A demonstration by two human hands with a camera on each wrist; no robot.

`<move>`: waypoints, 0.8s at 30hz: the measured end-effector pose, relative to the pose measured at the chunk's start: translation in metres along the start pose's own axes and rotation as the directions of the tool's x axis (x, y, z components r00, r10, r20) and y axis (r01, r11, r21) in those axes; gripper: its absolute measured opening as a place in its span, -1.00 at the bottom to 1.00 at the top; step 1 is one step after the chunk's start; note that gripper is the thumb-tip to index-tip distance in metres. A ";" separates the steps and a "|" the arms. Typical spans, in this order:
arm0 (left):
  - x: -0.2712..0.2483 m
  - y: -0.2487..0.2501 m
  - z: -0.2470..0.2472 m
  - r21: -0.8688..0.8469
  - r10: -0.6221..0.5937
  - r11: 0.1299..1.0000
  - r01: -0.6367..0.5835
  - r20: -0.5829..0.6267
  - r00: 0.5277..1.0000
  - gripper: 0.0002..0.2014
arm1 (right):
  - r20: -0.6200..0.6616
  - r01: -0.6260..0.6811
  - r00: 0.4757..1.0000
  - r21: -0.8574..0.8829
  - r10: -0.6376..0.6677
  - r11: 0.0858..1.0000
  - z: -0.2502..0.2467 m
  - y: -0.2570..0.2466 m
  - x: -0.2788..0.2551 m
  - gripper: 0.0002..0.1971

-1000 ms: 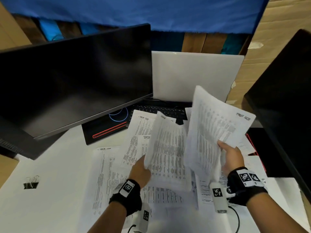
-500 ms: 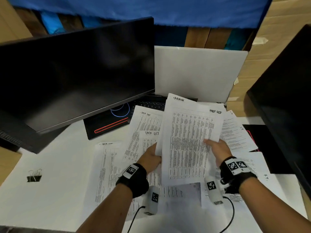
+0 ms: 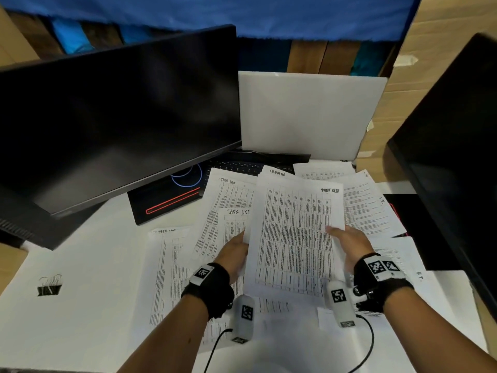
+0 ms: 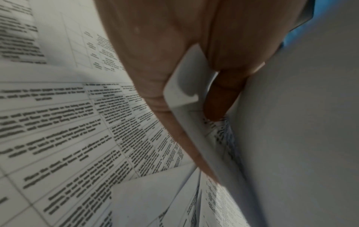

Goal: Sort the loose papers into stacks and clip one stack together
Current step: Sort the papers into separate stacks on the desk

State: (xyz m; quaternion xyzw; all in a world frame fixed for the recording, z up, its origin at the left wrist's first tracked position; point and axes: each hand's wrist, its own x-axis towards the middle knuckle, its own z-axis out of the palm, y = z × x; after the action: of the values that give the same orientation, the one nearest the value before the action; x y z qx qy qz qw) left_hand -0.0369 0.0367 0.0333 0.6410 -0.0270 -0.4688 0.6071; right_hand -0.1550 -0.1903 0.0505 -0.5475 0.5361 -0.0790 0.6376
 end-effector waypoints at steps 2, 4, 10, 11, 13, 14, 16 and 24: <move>-0.001 -0.003 0.001 -0.096 -0.032 0.995 0.029 -0.034 0.999 -0.72 | -0.010 -0.010 1.000 0.022 0.010 1.000 0.001 -0.001 0.002 -0.40; -0.001 -0.005 0.004 -0.160 -0.072 0.985 0.063 -0.052 0.996 -0.73 | -0.018 0.013 1.000 0.023 -0.012 1.000 0.002 -0.003 0.003 -0.34; 0.000 -0.010 0.005 -0.233 -0.146 0.965 0.124 -0.079 0.986 -0.73 | 0.104 0.036 0.994 -0.036 -0.032 0.999 0.002 -0.002 -0.003 -0.71; 0.000 -0.010 0.004 -0.230 -0.150 0.965 0.128 -0.079 0.986 -0.72 | 0.121 0.032 0.992 -0.037 -0.027 0.999 0.002 -0.001 -0.002 -0.76; 0.002 -0.007 0.003 -0.209 -0.152 0.969 0.134 -0.071 0.986 -0.68 | 0.138 0.026 0.990 -0.046 -0.019 0.999 0.000 0.001 -0.002 -0.77; 0.002 -0.006 0.003 -0.198 -0.149 0.971 0.133 -0.066 0.987 -0.66 | 0.144 0.026 0.989 -0.043 -0.020 0.999 0.000 0.002 -0.001 -0.76; 0.002 -0.005 0.005 -0.167 -0.124 0.980 0.112 -0.063 0.990 -0.63 | 0.153 0.023 0.988 -0.021 -0.020 1.000 0.000 0.005 0.000 -0.71; 0.021 0.001 -0.022 0.437 0.265 0.887 -0.150 -0.216 0.940 -0.78 | 0.061 0.179 0.983 -0.134 -0.172 0.975 -0.013 0.009 0.001 -0.64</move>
State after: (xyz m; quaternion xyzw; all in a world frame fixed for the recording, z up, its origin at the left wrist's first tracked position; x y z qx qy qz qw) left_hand -0.0107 0.0404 0.0183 0.8059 -0.1118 -0.2927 0.5024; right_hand -0.1684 -0.1954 0.0453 -0.6376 0.4741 -0.0843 0.6012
